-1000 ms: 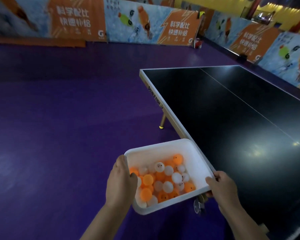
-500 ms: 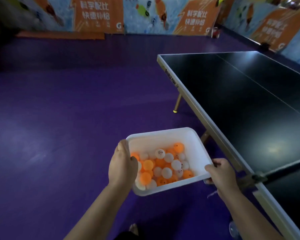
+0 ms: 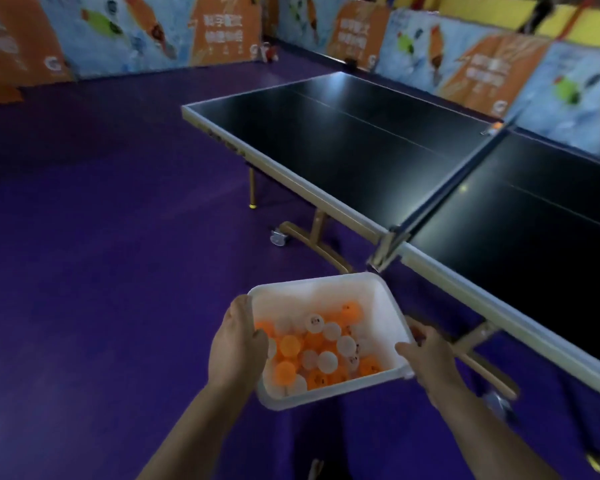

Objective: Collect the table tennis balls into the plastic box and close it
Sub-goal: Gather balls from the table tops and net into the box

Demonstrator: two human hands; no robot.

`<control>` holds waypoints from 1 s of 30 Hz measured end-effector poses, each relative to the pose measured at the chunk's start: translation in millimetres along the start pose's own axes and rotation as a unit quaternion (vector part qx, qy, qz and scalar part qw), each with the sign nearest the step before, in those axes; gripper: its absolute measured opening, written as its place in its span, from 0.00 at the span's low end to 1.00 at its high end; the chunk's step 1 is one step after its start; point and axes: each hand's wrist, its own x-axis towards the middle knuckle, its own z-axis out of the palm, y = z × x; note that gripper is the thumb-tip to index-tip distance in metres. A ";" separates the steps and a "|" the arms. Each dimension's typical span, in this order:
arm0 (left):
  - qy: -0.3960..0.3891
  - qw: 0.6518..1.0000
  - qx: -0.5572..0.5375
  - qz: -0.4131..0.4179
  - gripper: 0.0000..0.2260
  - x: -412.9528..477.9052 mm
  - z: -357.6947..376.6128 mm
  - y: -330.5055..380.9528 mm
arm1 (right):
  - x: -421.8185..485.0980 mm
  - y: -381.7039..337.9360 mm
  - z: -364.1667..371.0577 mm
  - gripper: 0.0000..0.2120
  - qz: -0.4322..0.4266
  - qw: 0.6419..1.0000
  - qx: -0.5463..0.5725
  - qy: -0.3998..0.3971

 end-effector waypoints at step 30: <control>-0.369 0.852 0.068 0.365 0.21 -485.4 330.2 240.2 | -326.5 480.6 -422.6 0.20 0.209 0.904 0.028 0.371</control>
